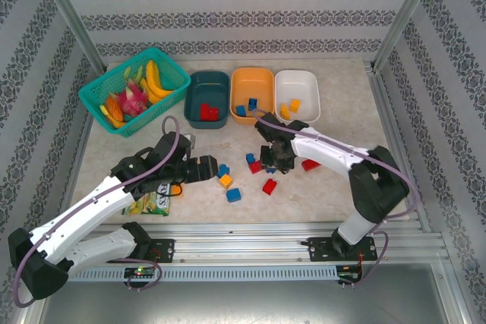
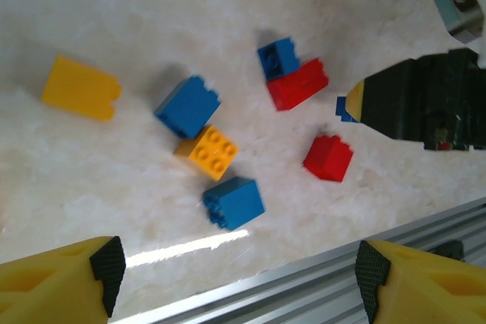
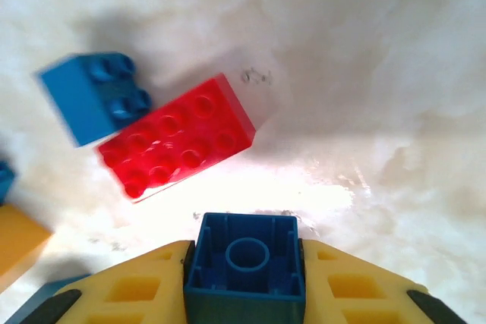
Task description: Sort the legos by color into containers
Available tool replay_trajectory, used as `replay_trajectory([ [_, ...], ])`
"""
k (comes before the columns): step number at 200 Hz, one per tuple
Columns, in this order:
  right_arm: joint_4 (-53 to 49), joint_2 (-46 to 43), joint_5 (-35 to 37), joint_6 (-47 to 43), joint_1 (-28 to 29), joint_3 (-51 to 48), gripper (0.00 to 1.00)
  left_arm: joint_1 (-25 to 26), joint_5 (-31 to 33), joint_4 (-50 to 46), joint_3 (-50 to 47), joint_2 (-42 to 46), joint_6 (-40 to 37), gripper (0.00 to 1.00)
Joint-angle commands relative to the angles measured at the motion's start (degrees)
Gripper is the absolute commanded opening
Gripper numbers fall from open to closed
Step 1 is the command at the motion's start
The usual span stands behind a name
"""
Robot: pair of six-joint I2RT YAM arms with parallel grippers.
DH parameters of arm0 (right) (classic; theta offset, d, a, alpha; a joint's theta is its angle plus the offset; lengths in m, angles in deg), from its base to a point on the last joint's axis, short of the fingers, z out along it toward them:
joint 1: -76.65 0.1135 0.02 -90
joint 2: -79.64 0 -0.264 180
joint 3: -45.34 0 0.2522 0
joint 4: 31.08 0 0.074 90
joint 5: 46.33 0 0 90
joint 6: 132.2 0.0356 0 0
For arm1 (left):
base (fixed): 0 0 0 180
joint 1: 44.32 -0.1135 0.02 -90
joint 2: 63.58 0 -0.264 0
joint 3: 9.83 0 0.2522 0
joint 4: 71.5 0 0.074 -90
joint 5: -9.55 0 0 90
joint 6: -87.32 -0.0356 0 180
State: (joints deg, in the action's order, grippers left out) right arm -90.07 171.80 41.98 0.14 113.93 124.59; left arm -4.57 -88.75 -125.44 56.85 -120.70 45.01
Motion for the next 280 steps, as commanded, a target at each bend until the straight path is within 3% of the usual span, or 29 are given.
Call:
replay_trajectory([
  [1, -3.56, -2.89, 4.97, -4.52, -0.48, 7.21, 0.26, 0.04, 2.08, 3.86, 7.21, -3.75, -0.03, 0.85],
  [29, -4.11, 3.11, 4.72, -9.28, -3.29, 18.82, 0.25, -4.53, -0.77, 5.77, 14.98, -10.82, -0.57, 0.87],
  [89, -7.40, 26.41, -0.42, -14.06, -9.53, 44.29, 0.23, -15.46, -8.26, 9.78, 24.72, -23.49, -2.19, 0.87],
  [114, -9.76, 33.96, -1.11, -14.56, -10.62, 51.75, 0.23, -16.93, -8.71, 9.47, 28.22, -27.32, -3.21, 0.87],
  [172, -10.86, 44.33, -3.37, -14.28, -12.05, 58.98, 0.24, -16.89, -10.01, 9.36, 29.70, -29.80, -3.31, 0.87],
  [188, -11.79, 46.26, -3.70, -14.38, -12.04, 61.15, 0.28, -16.87, -10.13, 8.91, 29.18, -29.49, -3.61, 0.87],
  [236, -12.80, 45.94, -3.39, -14.15, -12.14, 62.82, 0.51, -16.65, -10.05, 7.77, 27.68, -28.07, -4.46, 0.87],
  [280, -12.43, 37.96, -1.98, -13.74, -12.12, 63.10, 0.54, -15.59, -9.70, 5.88, 27.67, -27.34, -5.04, 0.87],
])
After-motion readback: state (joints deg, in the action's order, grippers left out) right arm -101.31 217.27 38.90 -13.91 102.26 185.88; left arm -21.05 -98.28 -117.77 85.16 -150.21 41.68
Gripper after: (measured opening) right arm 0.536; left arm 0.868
